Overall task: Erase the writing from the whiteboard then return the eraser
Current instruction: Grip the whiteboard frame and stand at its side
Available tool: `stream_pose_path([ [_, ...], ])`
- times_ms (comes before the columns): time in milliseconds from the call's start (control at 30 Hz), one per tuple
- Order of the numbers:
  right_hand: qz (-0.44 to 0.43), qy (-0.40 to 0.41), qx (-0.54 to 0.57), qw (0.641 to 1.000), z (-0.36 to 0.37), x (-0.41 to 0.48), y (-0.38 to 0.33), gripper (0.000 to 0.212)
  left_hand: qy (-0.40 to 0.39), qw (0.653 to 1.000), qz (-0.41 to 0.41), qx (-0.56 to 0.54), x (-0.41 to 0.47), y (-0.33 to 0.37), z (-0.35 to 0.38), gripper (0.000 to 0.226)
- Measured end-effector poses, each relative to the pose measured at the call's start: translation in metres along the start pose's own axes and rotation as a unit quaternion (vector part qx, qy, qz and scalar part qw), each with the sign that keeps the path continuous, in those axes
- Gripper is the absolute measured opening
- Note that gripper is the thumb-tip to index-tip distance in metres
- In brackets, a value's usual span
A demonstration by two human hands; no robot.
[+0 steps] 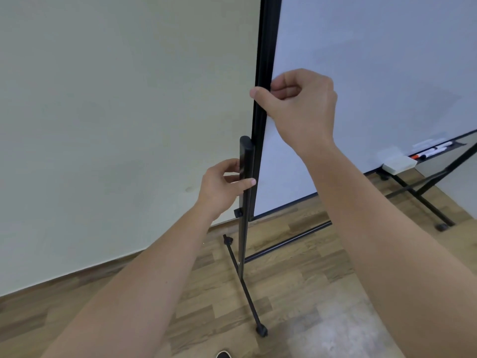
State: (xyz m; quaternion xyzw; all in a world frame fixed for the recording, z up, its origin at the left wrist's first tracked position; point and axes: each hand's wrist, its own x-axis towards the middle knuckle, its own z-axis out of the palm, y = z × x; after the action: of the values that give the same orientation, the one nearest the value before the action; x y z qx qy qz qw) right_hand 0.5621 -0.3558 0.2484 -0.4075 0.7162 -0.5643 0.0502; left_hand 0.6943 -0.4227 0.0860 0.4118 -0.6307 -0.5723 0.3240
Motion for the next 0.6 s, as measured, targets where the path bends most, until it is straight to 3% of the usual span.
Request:
stream_pose_path([
  [600,0.000,-0.022,-0.023,1.000,0.041,0.012,-0.018,0.026,0.032,0.999,-0.010,0.027,0.028,0.000,-0.033,0.048],
])
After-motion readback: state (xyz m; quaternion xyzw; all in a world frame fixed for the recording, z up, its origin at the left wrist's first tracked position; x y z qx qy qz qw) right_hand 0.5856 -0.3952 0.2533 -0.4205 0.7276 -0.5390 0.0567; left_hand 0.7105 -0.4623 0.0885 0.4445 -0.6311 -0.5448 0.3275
